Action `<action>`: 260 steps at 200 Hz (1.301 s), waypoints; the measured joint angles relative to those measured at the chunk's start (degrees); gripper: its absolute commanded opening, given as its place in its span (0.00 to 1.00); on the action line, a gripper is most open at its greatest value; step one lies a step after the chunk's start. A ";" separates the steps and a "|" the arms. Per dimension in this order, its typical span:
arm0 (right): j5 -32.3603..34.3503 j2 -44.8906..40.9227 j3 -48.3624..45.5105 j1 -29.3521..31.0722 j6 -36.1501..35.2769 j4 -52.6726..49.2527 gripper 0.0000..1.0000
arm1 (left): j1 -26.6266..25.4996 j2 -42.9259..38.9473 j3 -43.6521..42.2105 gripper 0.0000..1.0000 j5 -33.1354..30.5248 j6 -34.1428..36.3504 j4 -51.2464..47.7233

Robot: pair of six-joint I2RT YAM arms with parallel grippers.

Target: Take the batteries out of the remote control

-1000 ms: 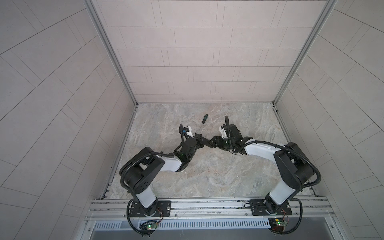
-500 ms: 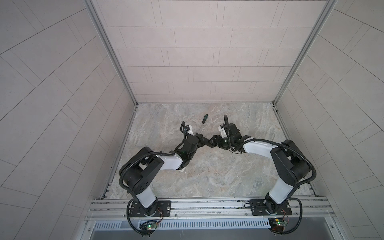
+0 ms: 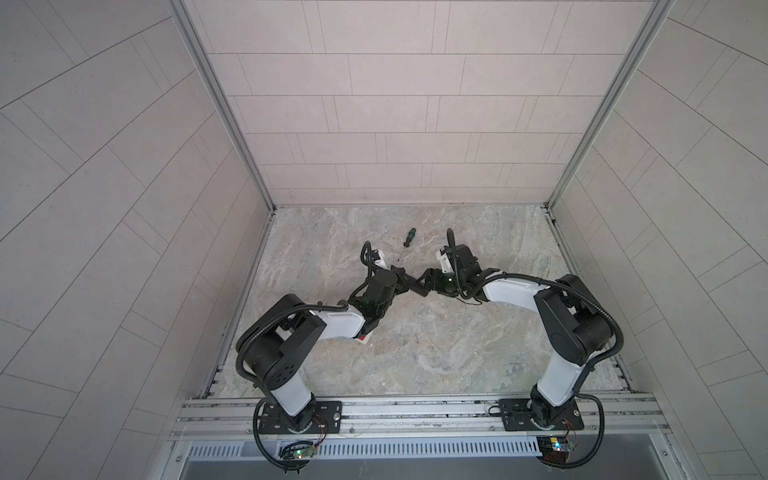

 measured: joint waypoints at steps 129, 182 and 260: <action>-0.81 2.84 2.95 -0.33 0.57 0.00 0.72 | 0.76 0.00 1.99 0.00 0.42 0.11 -3.34; -0.79 2.82 2.99 -0.28 0.57 -0.02 0.72 | 0.76 0.00 2.64 0.00 0.31 0.15 -4.59; -0.87 0.50 2.95 1.05 -0.26 -1.70 0.72 | 0.74 0.00 3.58 0.00 1.07 0.50 -6.29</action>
